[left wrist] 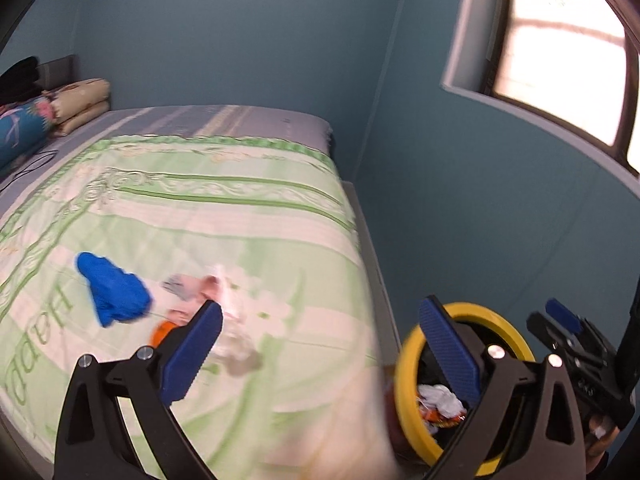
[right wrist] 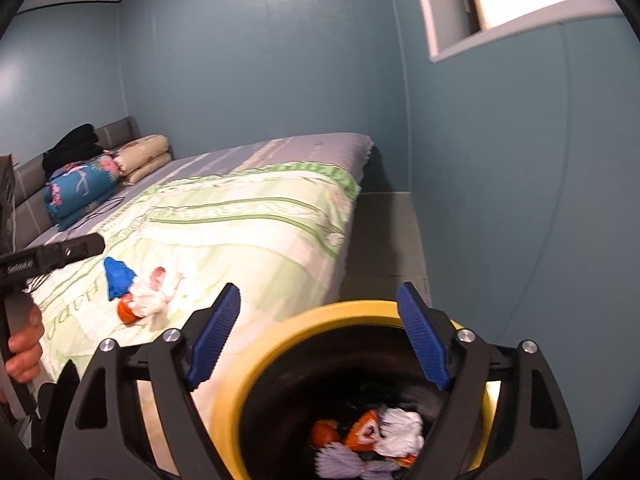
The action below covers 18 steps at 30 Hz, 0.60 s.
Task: Collect trash
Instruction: 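Move both open tools back toward the remaining trash on the bed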
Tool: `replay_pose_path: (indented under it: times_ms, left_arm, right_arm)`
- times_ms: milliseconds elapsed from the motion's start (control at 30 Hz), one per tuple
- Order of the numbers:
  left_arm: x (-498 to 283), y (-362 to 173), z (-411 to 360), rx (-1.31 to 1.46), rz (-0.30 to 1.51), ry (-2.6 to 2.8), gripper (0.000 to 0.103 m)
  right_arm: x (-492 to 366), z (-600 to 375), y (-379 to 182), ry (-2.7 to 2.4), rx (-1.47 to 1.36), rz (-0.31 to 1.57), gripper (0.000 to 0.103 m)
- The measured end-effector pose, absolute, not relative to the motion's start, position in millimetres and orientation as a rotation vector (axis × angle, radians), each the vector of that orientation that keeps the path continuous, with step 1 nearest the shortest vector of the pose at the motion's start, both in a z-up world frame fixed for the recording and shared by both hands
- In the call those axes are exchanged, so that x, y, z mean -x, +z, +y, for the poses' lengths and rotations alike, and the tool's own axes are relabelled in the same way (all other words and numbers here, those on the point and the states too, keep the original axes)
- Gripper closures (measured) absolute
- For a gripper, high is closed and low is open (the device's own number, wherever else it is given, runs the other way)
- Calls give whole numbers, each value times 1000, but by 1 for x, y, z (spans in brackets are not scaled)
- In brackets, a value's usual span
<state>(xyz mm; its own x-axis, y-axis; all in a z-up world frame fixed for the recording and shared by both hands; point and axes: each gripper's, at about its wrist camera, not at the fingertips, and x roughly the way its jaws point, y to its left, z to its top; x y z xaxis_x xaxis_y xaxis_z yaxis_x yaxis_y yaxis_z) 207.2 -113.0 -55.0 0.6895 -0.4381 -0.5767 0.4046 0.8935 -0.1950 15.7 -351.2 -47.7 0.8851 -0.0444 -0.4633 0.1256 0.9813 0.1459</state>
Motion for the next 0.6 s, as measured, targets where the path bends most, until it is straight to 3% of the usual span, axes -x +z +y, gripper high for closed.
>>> replay_pose_path:
  times_ms: [233,600]
  left_arm:
    - [-235,-50,-45,111,638,-333,8]
    - [-278,-86,49,235,693,-159,8]
  right_arm:
    - [-48,-309,-47,-3,-158,488,18]
    - [-106,-227,-64,124,-86,544,18]
